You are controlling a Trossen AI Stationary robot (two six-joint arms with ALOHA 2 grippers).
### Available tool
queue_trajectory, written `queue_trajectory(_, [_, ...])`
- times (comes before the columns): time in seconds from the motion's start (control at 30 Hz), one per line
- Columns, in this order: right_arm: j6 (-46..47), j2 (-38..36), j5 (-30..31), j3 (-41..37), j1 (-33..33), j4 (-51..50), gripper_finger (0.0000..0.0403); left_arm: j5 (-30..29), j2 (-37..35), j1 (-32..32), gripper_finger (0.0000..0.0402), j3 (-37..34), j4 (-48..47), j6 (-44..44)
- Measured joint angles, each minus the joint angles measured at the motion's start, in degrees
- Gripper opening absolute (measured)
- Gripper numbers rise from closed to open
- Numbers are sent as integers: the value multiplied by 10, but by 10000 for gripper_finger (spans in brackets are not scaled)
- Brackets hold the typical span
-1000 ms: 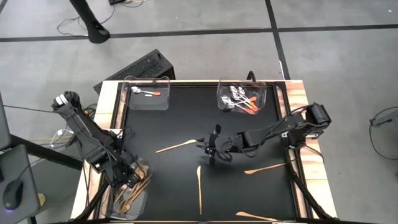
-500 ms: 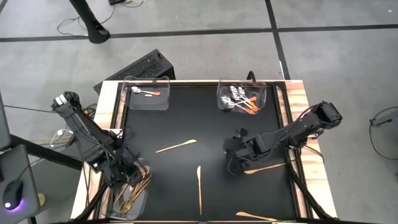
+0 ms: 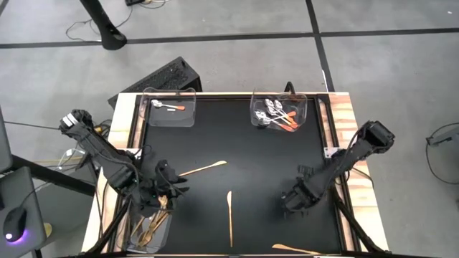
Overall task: Sort silverware by color (type)
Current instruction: Remove the silver and orange spoon from the top left transparent bin
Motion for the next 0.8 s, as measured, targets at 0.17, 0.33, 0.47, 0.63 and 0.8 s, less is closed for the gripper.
queue_trajectory(0.17, [8,12,-28,0,33,-8,123,-6,3,14,139,0,4,23])
queue_trajectory(0.33, [29,12,-28,0,47,-24,123,-7,-8,11,139,0,3,27])
queue_trajectory(0.47, [35,12,-26,0,50,-38,123,-7,-8,7,139,0,3,27])
queue_trajectory(0.63, [24,12,-4,0,43,-29,123,-5,-8,6,139,0,2,27])
queue_trajectory(0.8, [-58,12,97,0,-5,52,123,-19,-11,13,139,0,-20,38])
